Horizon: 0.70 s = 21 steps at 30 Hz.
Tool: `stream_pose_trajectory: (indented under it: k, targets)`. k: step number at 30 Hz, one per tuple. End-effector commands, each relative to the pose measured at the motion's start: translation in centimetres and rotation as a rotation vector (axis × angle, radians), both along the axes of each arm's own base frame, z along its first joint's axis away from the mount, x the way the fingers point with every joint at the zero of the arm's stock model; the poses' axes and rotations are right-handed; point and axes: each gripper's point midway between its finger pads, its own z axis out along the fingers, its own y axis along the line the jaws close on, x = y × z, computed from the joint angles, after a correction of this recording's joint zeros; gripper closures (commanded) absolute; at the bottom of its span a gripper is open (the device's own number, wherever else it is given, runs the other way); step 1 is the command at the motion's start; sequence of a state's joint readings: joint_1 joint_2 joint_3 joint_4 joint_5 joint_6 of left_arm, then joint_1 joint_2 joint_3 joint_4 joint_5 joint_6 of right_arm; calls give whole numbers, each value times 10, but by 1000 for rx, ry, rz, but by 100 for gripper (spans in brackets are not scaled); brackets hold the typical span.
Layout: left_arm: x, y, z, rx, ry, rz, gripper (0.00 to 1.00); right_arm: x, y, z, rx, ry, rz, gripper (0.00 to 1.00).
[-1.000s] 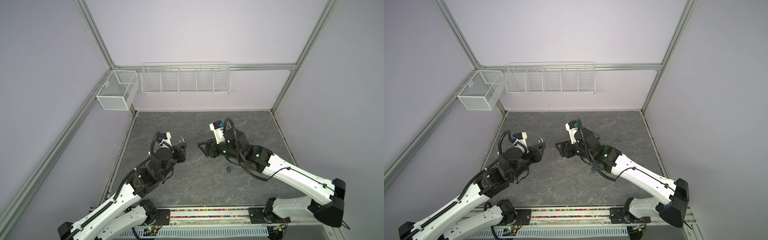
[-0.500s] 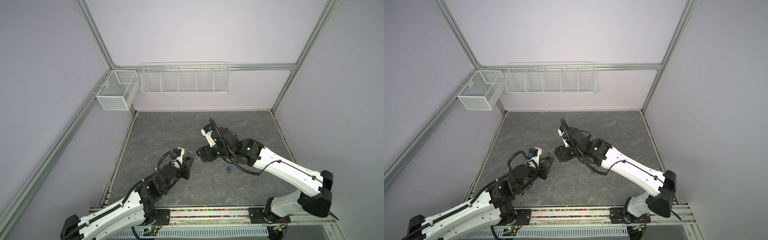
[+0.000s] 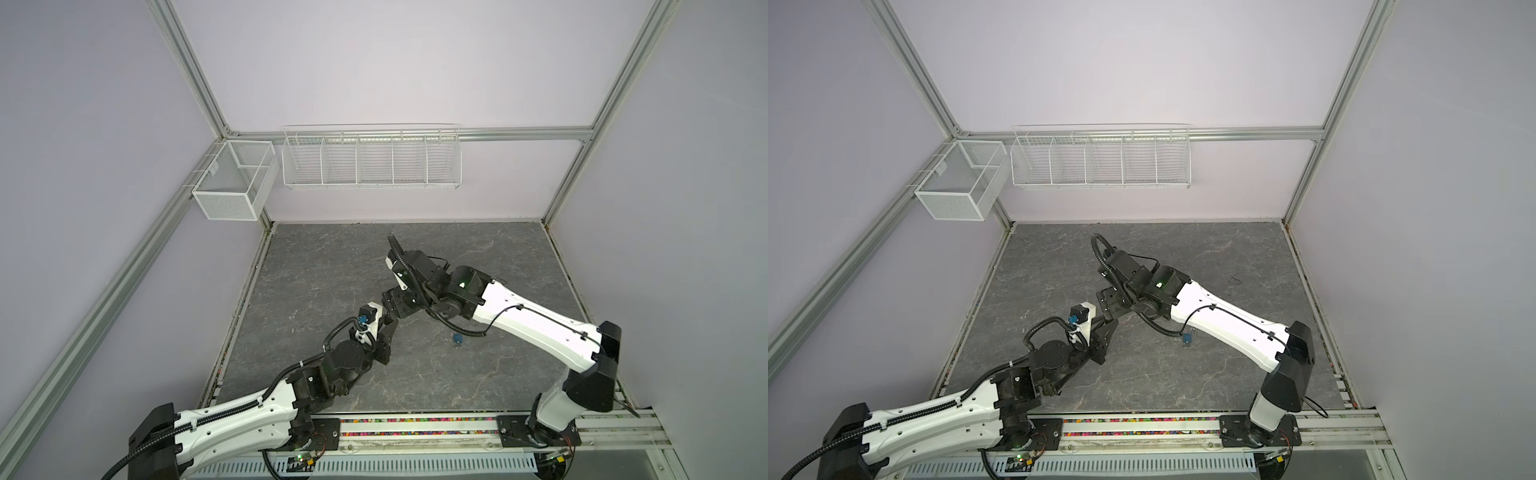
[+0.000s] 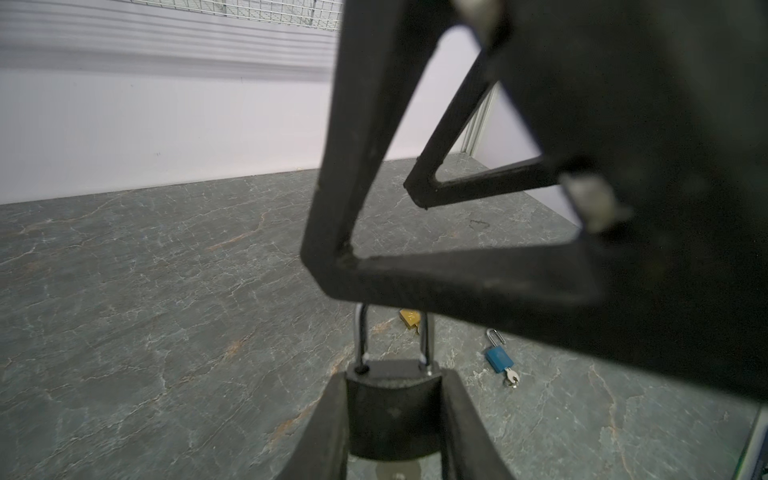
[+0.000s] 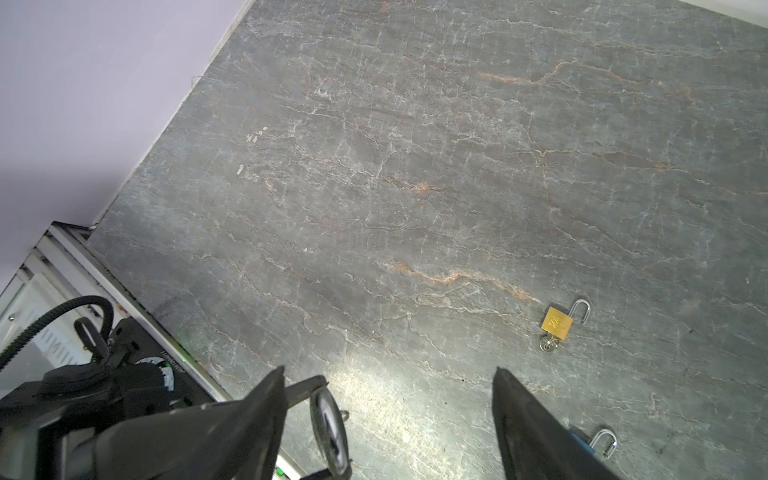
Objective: Unlock with the key
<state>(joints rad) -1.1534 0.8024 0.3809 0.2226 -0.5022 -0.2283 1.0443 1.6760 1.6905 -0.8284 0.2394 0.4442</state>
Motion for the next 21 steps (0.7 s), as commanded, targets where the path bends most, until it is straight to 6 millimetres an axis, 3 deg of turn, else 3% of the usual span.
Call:
stream_pose_trajectory:
  k: [1, 15, 21]
  targets:
    - [3, 2, 13, -33, -43, 24, 100, 4, -6, -1, -66, -34, -34, 21]
    - [2, 7, 18, -50, -55, 36, 100, 17, -5, -5, -172, -97, -59, 20]
    - [1, 6, 19, -38, -73, 22, 100, 19, -15, -2, -228, -118, -66, 19]
